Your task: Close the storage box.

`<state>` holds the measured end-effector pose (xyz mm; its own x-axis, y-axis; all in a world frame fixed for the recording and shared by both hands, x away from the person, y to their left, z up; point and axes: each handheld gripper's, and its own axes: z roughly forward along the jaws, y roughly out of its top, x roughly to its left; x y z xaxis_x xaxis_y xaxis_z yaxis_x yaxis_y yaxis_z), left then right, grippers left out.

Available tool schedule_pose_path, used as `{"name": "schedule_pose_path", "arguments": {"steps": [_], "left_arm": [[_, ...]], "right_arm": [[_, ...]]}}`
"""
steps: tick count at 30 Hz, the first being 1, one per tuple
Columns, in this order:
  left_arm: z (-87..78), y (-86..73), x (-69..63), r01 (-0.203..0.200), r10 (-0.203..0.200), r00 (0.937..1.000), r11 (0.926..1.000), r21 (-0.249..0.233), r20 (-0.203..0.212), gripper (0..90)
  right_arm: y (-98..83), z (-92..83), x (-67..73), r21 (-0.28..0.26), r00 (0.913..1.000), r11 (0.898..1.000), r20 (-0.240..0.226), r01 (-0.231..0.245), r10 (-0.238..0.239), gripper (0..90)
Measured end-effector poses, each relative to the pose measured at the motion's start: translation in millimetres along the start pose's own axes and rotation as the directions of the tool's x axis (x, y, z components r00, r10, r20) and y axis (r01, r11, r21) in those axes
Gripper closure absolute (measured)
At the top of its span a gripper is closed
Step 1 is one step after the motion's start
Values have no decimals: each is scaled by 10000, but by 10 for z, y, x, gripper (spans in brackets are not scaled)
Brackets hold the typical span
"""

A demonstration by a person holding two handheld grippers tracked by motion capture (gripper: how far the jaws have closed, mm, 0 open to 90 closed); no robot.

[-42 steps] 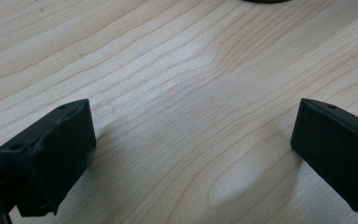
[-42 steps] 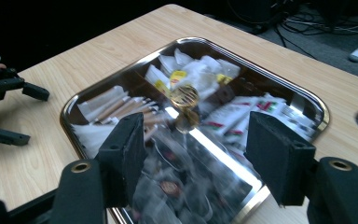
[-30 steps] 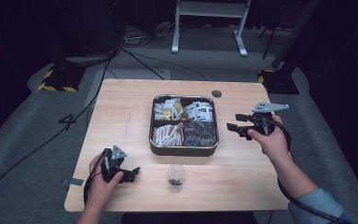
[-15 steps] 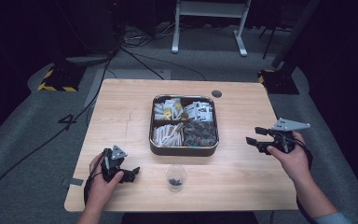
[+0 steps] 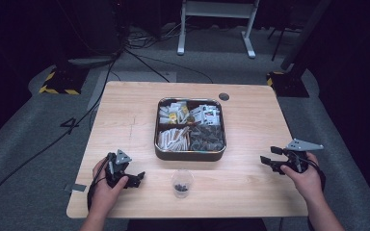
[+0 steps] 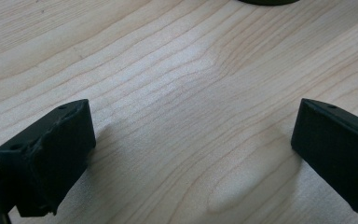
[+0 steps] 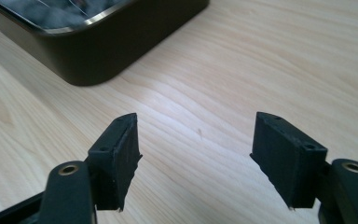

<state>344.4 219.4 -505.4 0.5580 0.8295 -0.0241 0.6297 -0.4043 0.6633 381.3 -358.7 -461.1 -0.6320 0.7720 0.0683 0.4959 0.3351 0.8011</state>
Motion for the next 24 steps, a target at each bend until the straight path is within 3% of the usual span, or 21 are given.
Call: {"name": "schedule_pose_path", "arguments": {"steps": [2,6,10,17,24], "left_arm": [[3,4,2,-33,33,10000,10000,-3,-9,0],[7,7,-1,12,-12,10000,10000,1,21,0],[8,13,-1,18,-18,10000,10000,53,26,0],[19,17,0,10,-10,10000,10000,-21,39,0],[20,18,-1,14,-14,10000,10000,-19,29,0]], "right_arm": [[-42,19,-20,104,9999,9999,-43,-99,100,310],[-146,58,-48,361,9995,9993,330,10,-22,298],[-245,149,-92,563,9996,9981,179,-245,236,273],[-328,219,-113,746,9969,9969,765,-234,177,158],[-330,263,-77,1063,9932,9943,1167,-81,-44,139]]}}
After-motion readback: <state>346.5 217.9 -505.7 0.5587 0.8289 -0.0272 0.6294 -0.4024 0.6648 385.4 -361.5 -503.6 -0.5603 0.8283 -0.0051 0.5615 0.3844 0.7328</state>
